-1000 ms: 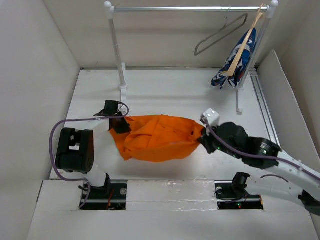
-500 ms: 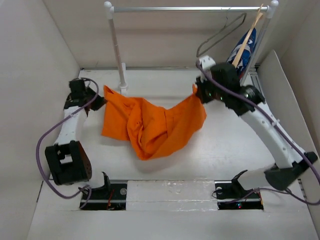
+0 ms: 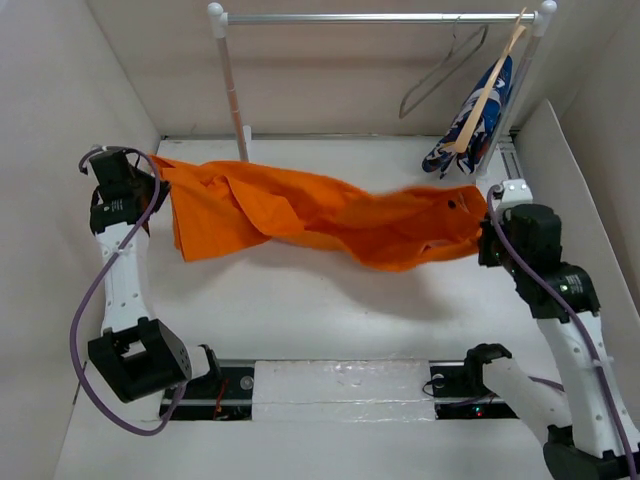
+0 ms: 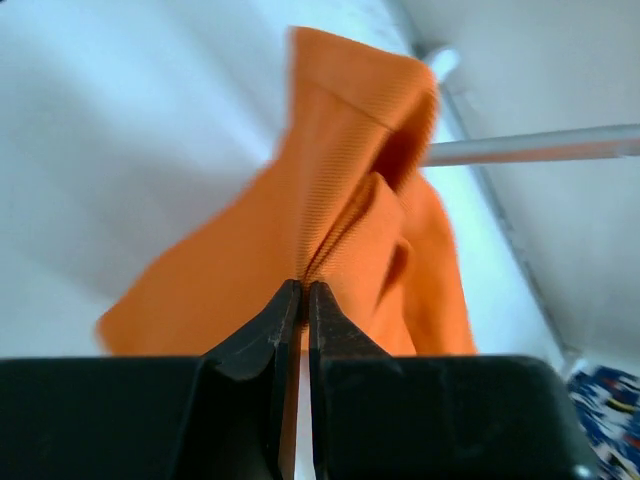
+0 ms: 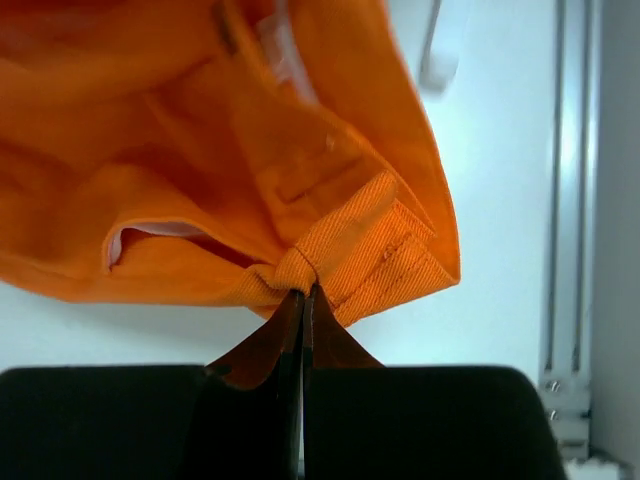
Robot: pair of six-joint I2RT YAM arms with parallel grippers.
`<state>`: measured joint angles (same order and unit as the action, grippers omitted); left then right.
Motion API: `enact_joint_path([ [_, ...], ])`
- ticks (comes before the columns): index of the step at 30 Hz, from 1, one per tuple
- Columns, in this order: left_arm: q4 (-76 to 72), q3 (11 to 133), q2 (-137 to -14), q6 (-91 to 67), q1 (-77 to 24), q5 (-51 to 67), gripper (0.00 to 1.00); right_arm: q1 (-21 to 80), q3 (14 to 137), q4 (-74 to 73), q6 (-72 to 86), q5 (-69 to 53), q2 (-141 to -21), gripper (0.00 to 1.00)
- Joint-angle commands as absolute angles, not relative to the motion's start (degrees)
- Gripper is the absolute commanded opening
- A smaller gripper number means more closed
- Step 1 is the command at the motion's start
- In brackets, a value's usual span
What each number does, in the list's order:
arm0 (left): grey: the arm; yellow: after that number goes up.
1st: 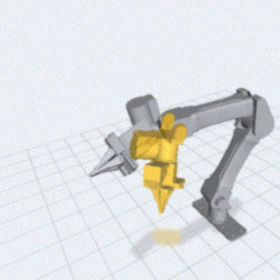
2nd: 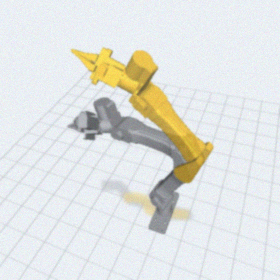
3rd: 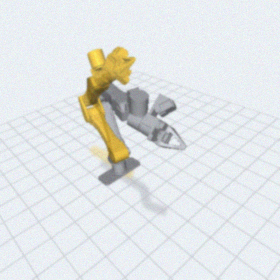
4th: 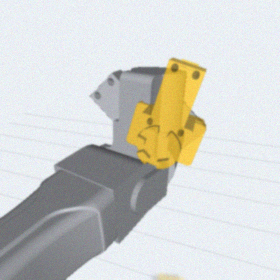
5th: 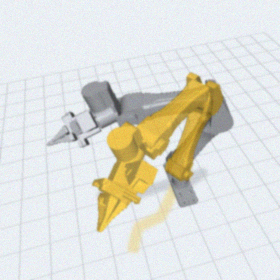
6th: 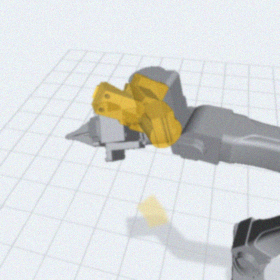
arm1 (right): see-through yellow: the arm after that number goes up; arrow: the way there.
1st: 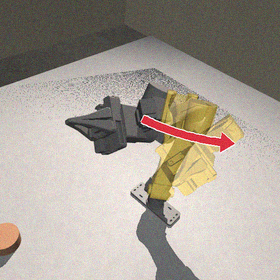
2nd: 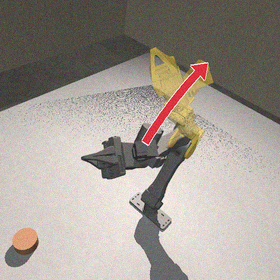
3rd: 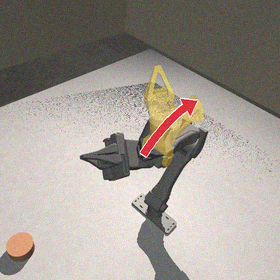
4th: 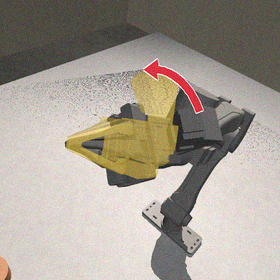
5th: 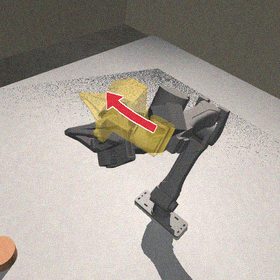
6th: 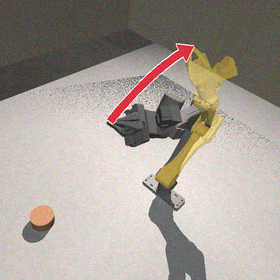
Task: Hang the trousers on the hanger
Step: Flatten out the trousers at the center of the board.
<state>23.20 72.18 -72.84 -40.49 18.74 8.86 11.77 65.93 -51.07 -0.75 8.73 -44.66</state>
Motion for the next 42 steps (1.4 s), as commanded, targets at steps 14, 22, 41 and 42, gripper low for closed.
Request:
enact_joint_path([
  [14, 32.07, 64.78, -67.77, -34.80, 18.81, -9.74, 0.00, 3.78, 55.89, -51.83, 2.55, 7.31, -48.77, 0.00],
  [22, 34.81, 60.54, -60.47, -36.74, 18.81, -16.11, 0.70, 4.30, 63.87, -61.17, 0.71, 9.37, -46.58, 0.83],
  [41, 22.16, 39.90, -51.39, -40.52, -15.63, 6.60, 0.56, 1.59, 40.35, -48.86, 11.77, -8.88, -50.18, 0.63],
  [42, 21.37, 40.25, -52.63, -40.17, -19.65, 5.63, 0.56, 1.06, 39.56, -49.04, 12.56, -8.53, -50.45, 0.62],
])
